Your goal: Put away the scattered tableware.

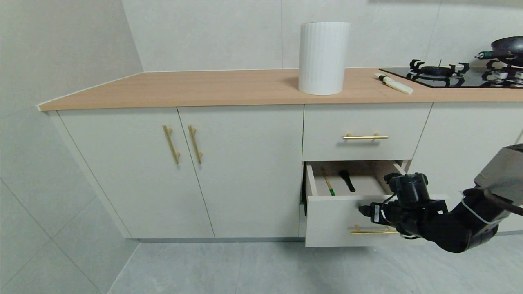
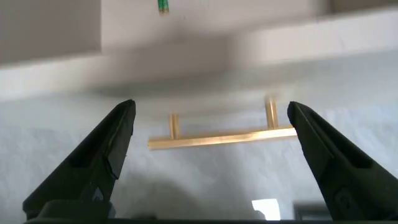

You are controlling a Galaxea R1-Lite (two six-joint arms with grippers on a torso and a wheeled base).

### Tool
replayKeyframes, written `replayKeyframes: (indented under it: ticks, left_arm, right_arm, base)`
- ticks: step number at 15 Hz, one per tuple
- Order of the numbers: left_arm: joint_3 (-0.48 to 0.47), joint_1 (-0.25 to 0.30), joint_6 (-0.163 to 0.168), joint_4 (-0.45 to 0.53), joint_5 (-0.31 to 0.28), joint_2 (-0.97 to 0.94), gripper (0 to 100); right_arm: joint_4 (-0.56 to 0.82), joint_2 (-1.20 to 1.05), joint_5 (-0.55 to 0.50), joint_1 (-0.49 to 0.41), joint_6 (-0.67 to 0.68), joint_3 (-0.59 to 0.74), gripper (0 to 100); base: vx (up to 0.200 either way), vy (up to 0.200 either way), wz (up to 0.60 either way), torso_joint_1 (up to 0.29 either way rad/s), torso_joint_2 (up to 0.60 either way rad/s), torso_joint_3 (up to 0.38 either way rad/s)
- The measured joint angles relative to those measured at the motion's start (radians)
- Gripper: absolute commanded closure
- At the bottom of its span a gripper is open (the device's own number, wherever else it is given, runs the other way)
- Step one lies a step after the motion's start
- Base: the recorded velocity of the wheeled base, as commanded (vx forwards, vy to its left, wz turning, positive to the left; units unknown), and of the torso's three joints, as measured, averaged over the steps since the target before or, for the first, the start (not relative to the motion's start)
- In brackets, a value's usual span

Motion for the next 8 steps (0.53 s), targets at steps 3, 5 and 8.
replayKeyframes:
  ticks: [3,5,8]
  left_arm:
    - [0.000,0.001,0.000,0.000,0.000,0.000,0]
    - [0.000,0.000,0.000,0.000,0.000,0.000,0]
    - [0.000,0.001,0.000,0.000,0.000,0.000,0]
  right_arm:
    - [-0.096,0.086,-0.016,-0.018,0.004,-0.063,0]
    - [-0.148,0.132,-0.041,-0.019,0.003,-0.081,0]
    - [-0.163,0.177,-0.064,-0.032,0.036,-0.117,0]
  base:
    - [0.000,0.000,0.00,0.000,0.00,0.000]
    - [0.000,0.000,0.00,0.000,0.00,0.000]
    - [0.000,0.000,0.00,0.000,0.00,0.000]
